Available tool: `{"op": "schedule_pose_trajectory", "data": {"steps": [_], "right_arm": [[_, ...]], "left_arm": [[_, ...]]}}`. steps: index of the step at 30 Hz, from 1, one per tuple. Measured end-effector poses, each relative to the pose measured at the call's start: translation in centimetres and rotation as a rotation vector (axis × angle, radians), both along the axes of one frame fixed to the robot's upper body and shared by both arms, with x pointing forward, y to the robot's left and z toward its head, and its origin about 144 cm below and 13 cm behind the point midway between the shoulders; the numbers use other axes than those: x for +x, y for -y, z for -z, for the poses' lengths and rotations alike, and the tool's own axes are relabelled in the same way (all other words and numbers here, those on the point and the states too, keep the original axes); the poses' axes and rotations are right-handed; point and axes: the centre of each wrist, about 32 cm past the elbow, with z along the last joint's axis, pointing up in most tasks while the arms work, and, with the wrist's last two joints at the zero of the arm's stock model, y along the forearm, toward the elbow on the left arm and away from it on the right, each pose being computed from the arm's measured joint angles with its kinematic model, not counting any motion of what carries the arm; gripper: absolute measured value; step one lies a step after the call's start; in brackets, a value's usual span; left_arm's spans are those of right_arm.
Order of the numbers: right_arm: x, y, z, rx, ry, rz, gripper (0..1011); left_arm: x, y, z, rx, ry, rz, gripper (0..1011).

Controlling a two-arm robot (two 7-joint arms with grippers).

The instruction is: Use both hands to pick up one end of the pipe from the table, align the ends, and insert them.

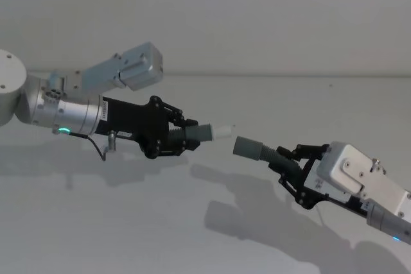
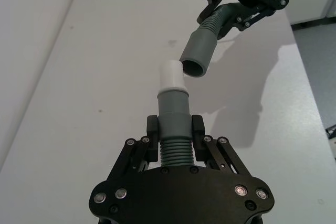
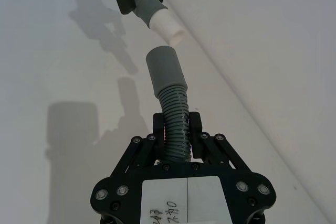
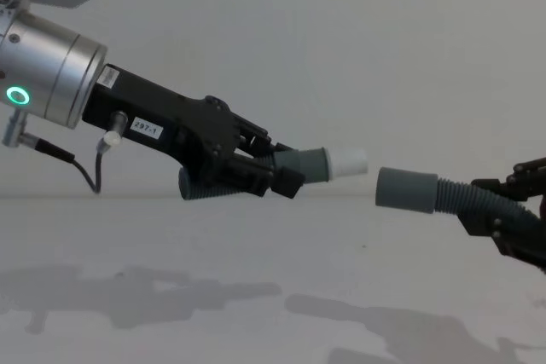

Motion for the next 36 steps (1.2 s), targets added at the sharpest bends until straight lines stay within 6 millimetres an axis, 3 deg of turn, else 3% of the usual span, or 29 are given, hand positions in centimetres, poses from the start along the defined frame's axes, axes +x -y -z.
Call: {"op": "schedule_pose_trajectory", "data": {"steps": [36], "right_arm": [[-0.51, -0.28, -0.3, 0.018, -0.022, -0.042, 264]], "left_arm": [[0.06, 0.13, 0.01, 0.018, -0.034, 0.105, 358]]}}
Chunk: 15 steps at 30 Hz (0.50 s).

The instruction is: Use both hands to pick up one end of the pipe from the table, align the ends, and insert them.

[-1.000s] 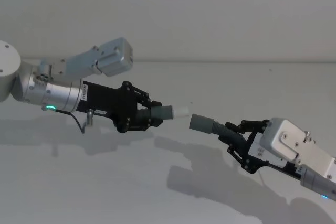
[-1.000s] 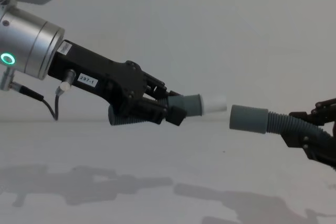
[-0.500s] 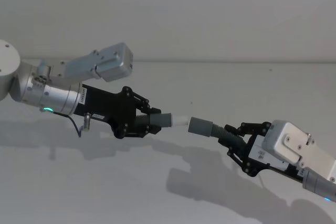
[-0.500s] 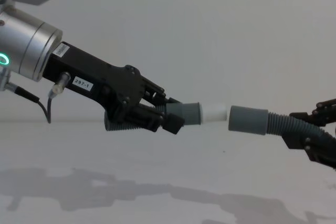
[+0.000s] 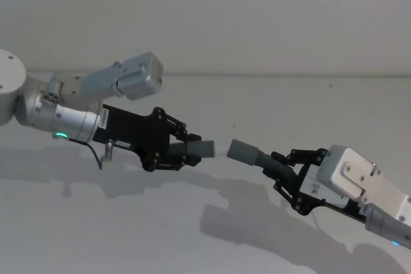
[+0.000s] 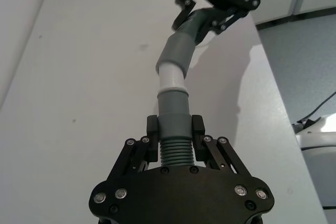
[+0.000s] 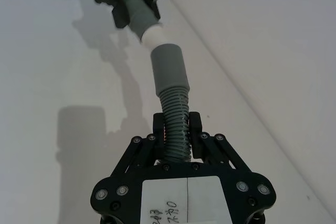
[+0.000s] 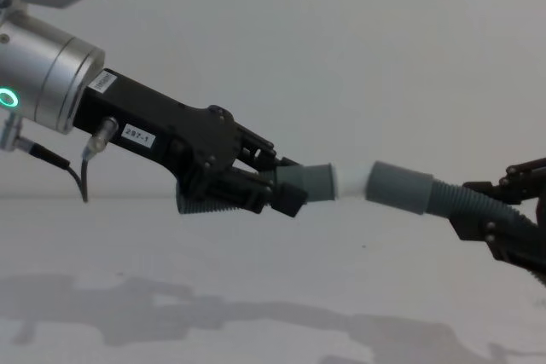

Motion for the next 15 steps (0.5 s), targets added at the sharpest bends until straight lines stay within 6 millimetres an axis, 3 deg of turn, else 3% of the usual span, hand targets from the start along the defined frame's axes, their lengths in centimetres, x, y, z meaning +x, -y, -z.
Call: {"op": "schedule_pose_trajectory", "data": {"steps": [15], "right_arm": [[0.2, -0.46, 0.07, 0.018, -0.001, 0.016, 264]], "left_arm": [[0.31, 0.15, 0.57, 0.008, -0.021, 0.03, 358]]}}
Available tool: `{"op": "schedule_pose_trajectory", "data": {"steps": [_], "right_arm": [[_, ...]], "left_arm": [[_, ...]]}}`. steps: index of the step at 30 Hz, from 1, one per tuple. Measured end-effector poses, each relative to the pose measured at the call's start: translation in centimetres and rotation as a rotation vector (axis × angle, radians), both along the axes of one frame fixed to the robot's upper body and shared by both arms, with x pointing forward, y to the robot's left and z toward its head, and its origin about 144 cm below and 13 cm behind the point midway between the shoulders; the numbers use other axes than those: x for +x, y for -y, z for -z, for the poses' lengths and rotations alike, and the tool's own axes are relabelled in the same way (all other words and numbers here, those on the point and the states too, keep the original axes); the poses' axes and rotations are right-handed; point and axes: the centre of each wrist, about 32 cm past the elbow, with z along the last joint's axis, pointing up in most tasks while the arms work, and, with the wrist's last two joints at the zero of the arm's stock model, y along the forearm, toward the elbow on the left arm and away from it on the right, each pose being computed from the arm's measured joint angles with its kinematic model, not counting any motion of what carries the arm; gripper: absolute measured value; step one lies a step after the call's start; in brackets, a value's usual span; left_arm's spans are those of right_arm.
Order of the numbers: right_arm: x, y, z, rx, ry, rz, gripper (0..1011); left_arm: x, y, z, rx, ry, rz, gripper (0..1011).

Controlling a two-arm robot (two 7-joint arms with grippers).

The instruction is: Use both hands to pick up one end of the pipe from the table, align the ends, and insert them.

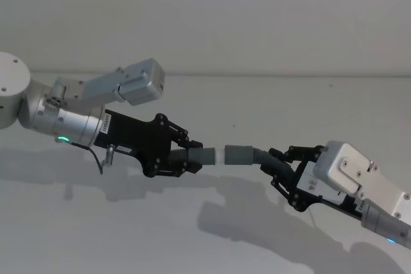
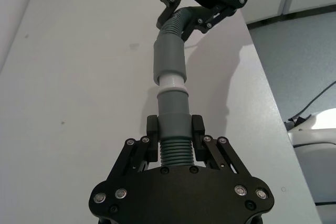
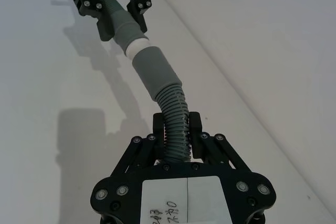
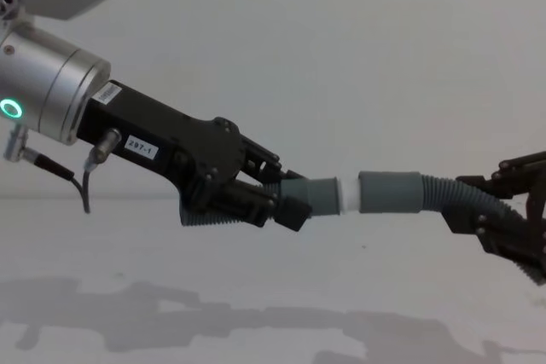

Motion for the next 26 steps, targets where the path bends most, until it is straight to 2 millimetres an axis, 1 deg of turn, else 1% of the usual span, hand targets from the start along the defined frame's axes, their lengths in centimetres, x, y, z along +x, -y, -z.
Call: {"op": "schedule_pose_trajectory", "data": {"steps": [26], "right_arm": [[0.14, -0.08, -0.11, 0.006, -0.01, -0.001, 264]], "left_arm": [[0.22, -0.14, 0.29, 0.022, -0.01, 0.008, 358]]}}
